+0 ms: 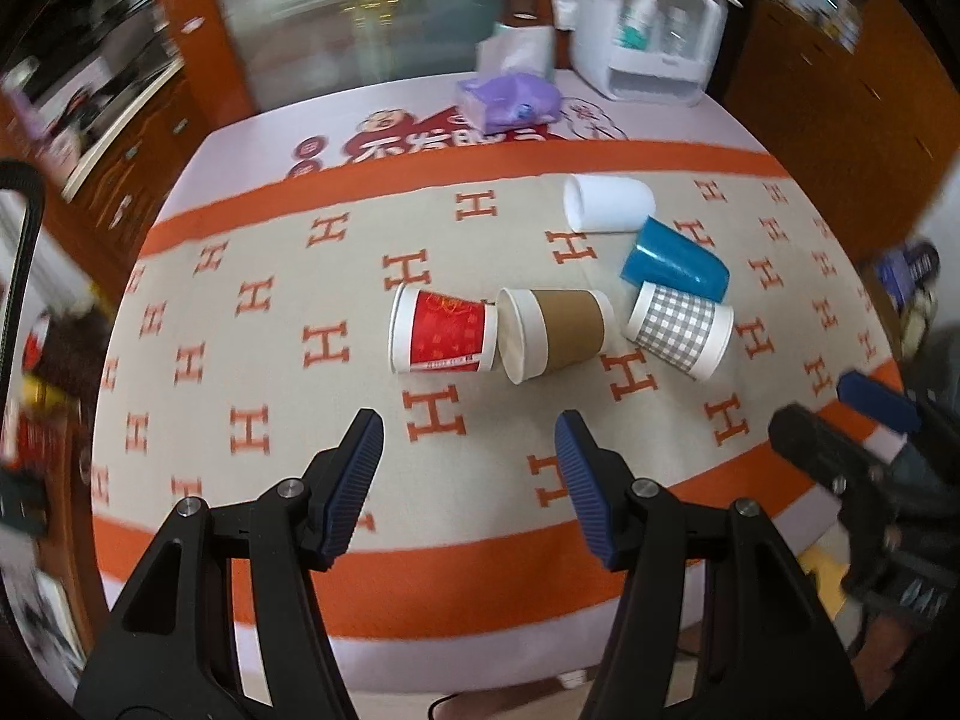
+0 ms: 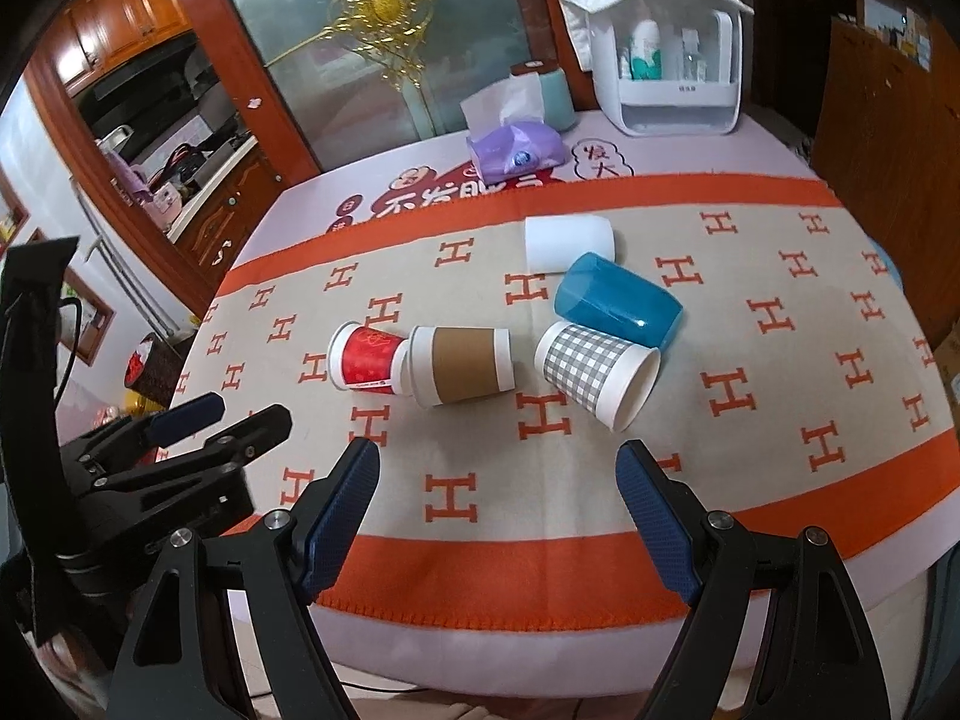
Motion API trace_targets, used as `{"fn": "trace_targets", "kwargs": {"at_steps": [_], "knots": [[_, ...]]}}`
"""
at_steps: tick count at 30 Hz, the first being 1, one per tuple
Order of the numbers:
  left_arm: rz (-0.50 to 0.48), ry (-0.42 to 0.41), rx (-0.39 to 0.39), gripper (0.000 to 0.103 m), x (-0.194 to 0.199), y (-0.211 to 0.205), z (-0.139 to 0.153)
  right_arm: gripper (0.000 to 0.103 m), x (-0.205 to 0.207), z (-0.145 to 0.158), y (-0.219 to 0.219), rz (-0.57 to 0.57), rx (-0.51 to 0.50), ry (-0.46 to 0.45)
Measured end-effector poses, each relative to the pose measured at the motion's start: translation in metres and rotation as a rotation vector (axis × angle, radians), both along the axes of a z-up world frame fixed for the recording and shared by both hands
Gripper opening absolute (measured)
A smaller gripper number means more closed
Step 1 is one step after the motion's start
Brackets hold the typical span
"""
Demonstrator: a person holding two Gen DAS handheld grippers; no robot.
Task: Flip cup upside down
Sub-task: 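Move the left tool to the red paper cup and close around it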
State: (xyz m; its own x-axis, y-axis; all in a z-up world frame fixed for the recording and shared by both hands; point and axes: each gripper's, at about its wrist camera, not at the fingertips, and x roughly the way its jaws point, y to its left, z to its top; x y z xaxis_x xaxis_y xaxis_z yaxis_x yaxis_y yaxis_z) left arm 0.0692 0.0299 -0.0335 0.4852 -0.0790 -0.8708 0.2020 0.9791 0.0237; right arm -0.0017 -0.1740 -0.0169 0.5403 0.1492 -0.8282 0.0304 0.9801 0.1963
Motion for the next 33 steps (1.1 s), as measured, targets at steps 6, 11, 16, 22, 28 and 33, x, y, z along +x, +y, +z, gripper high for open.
{"fn": "trace_targets", "kwargs": {"at_steps": [6,11,16,22,28,33], "knots": [[-0.171,0.043,0.064,0.057,0.041,0.000,-0.021,0.080,0.040,-0.028,-0.002,-0.012,0.075,0.074],[-0.251,0.083,0.133,0.057,0.083,0.001,-0.047,0.078,0.073,-0.058,0.003,-0.024,0.136,0.135],[-0.444,0.080,0.254,0.057,0.111,-0.012,-0.074,0.078,0.098,-0.094,0.012,-0.032,0.162,0.194],[-0.680,0.072,0.400,0.057,0.119,-0.032,-0.101,0.078,0.110,-0.123,0.022,-0.019,0.174,0.242],[-0.825,0.119,0.490,0.057,0.122,-0.046,-0.129,0.078,0.114,-0.138,0.022,-0.032,0.175,0.263],[-0.885,0.140,0.540,0.057,0.128,-0.052,-0.148,0.078,0.111,-0.145,0.019,-0.043,0.175,0.280]]}}
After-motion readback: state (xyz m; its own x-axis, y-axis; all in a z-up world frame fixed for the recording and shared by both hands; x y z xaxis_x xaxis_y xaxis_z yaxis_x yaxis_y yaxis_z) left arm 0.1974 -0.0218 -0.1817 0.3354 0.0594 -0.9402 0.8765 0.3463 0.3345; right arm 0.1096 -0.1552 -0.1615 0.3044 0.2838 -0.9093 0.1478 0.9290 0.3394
